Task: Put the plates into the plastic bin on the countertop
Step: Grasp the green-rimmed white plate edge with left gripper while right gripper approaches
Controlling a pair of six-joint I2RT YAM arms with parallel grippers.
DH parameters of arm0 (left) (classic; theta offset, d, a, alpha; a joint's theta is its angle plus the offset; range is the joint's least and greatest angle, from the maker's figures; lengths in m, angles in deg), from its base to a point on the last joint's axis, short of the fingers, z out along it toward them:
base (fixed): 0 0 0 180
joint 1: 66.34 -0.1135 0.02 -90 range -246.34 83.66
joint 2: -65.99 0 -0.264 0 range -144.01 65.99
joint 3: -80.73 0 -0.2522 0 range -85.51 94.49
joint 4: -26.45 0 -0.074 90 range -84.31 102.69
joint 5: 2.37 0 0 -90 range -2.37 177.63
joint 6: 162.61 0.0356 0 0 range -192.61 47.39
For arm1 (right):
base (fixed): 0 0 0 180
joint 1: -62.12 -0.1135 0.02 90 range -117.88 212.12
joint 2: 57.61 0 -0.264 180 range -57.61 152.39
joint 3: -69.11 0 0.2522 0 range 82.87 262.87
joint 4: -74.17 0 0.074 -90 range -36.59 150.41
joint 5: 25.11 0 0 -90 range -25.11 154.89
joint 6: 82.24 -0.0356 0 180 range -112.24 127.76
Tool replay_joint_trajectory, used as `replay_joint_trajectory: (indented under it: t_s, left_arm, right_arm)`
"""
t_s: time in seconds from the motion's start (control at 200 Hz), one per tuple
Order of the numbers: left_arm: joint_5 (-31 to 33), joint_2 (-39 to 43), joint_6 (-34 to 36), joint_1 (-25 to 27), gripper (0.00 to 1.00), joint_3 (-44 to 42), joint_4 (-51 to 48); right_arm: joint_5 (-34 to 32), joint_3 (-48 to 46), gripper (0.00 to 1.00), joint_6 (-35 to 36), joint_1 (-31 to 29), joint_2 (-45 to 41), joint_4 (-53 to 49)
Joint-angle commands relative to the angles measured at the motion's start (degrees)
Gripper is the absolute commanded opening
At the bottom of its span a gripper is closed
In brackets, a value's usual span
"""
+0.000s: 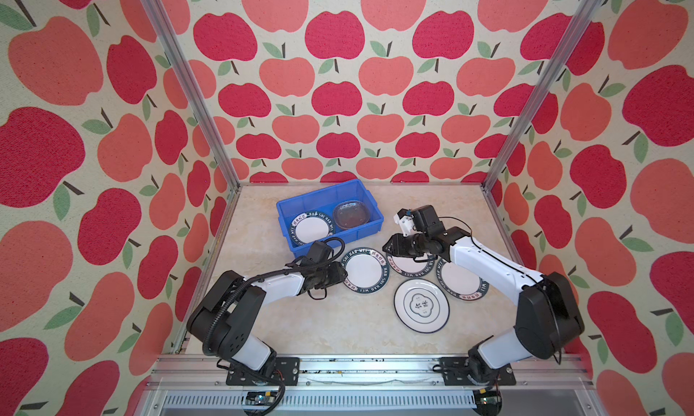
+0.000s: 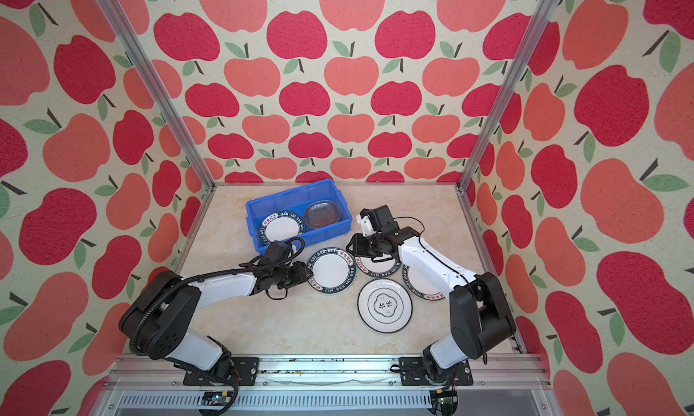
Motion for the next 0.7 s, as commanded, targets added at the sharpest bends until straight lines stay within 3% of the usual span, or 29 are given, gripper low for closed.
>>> replay_joint_trajectory:
  t_s: [0.0, 0.235, 0.695]
  left_arm:
    - [-1.8, -3.2, -0.3, 0.3, 0.48, -0.1, 1.6]
    - [-3.0, -7.1, -1.0, 0.4, 0.36, -0.1, 3.3]
    - [-2.9, -4.9, -1.1, -1.7, 0.08, -2.2, 4.0]
  right_arm:
    - [-0.8, 1.0, 0.37, 1.4, 0.1, -0.2, -1.4]
    - [-1.2, 0.6, 0.36, 2.0, 0.1, -0.9, -1.8]
    - [-1.3, 0.2, 0.36, 1.9, 0.1, -0.4, -1.0]
